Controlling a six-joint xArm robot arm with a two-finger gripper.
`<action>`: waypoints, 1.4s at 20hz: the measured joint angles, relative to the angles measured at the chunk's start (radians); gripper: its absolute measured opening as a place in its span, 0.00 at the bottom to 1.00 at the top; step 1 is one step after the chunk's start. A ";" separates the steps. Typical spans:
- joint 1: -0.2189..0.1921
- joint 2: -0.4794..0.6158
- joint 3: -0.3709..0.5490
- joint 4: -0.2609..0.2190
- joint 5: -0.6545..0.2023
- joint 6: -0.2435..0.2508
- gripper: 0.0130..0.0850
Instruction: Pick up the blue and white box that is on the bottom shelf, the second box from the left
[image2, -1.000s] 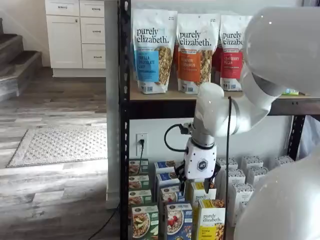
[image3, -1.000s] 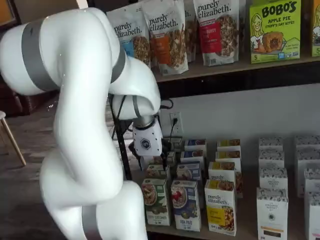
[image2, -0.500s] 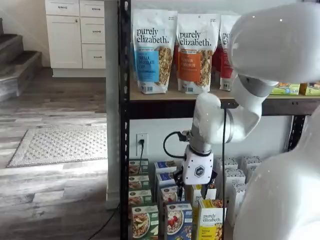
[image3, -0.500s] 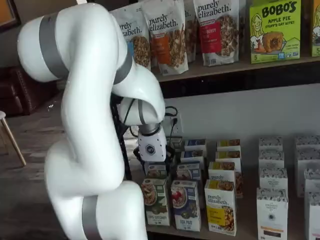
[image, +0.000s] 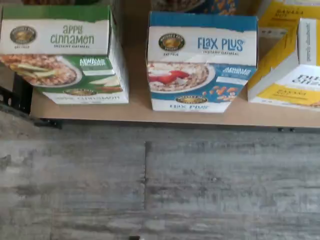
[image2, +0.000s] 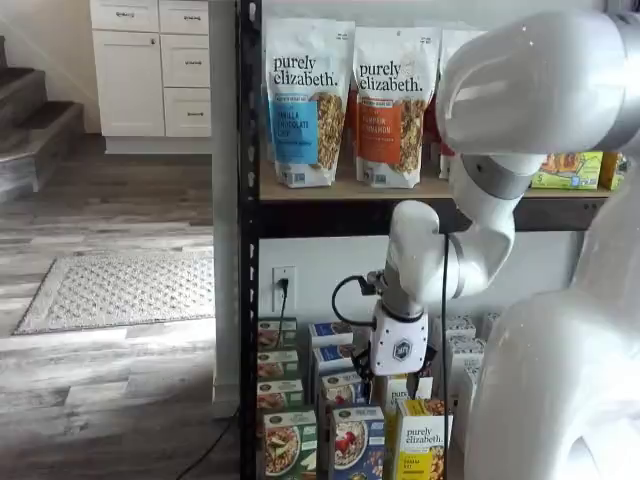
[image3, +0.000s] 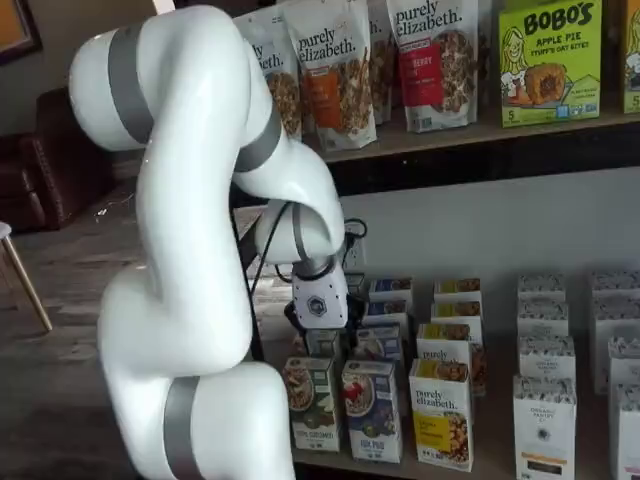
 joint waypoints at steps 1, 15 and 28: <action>-0.004 0.011 -0.003 0.015 -0.012 -0.017 1.00; 0.012 0.222 -0.125 0.081 -0.102 -0.066 1.00; 0.014 0.409 -0.241 0.027 -0.205 -0.016 1.00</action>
